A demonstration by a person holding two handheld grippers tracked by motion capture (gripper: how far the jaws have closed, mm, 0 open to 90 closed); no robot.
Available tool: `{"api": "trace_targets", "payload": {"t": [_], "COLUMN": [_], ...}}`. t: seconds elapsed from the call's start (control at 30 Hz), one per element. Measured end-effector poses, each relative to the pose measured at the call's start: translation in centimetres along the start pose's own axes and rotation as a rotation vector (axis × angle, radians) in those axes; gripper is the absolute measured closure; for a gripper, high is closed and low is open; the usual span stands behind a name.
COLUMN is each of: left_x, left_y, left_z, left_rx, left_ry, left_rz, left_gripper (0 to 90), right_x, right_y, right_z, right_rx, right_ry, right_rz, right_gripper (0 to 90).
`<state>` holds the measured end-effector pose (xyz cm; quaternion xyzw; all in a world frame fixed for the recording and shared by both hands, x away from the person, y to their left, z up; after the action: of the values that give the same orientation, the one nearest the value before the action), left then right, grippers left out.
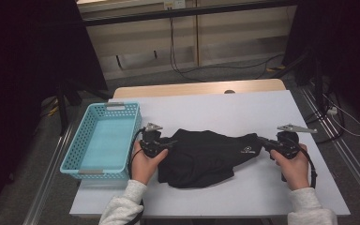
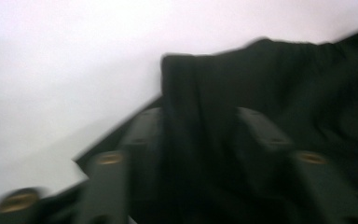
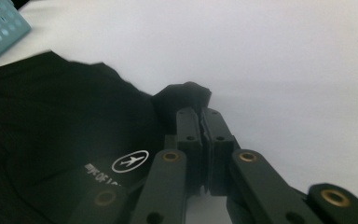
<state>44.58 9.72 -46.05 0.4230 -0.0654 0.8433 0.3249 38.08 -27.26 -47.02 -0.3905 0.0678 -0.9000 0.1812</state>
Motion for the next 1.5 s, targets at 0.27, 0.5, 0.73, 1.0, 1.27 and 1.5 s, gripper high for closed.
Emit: {"api": "trace_targets", "payload": {"t": [0.27, 0.5, 0.73, 1.0, 1.27, 1.5], "left_x": [-0.6, -2.9, -4.3, -4.7, -3.6, -1.2], "left_y": [-0.7, -1.6, -1.5, -1.0, -0.6, -1.1], "left_z": [1.5, 1.4, 0.6, 0.7, 0.9, 1.3], "left_rx": [-0.001, -0.064, -0.09, -0.125, -0.096, -0.031], "left_ry": [0.032, 0.011, -0.019, -0.034, -0.049, 0.013], "left_rz": [0.014, 0.035, 0.021, -0.022, -0.049, -0.07], "left_gripper": [28.0, 32.7, 46.8, 64.7, 83.7, 84.6], "right_x": [-0.6, -1.1, -1.4, -1.9, -1.5, 0.0], "right_y": [0.5, -0.1, -0.8, -1.1, -1.0, -0.1], "right_z": [-0.6, -1.0, -1.2, -1.4, -1.2, -0.6], "right_rx": [-0.002, 0.039, 0.072, 0.101, 0.096, 0.0], "right_ry": [-0.034, -0.046, -0.057, -0.069, -0.031, 0.049], "right_rz": [-0.029, -0.027, -0.027, -0.04, -0.047, -0.01], "right_gripper": [86.9, 86.6, 86.5, 85.3, 73.3, 41.5]}}
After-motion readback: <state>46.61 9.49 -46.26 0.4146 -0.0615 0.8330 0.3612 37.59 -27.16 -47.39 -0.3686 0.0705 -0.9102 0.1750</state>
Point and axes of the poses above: each handheld gripper's, and its own axes: x roughly backward along the jaws, z roughly out of its top, y roughly to its right, the point moved 5 cm from there along -x, roughly forward along the jaws, and after that the axes turned 9 degrees about -y, right-handed, at the moved point
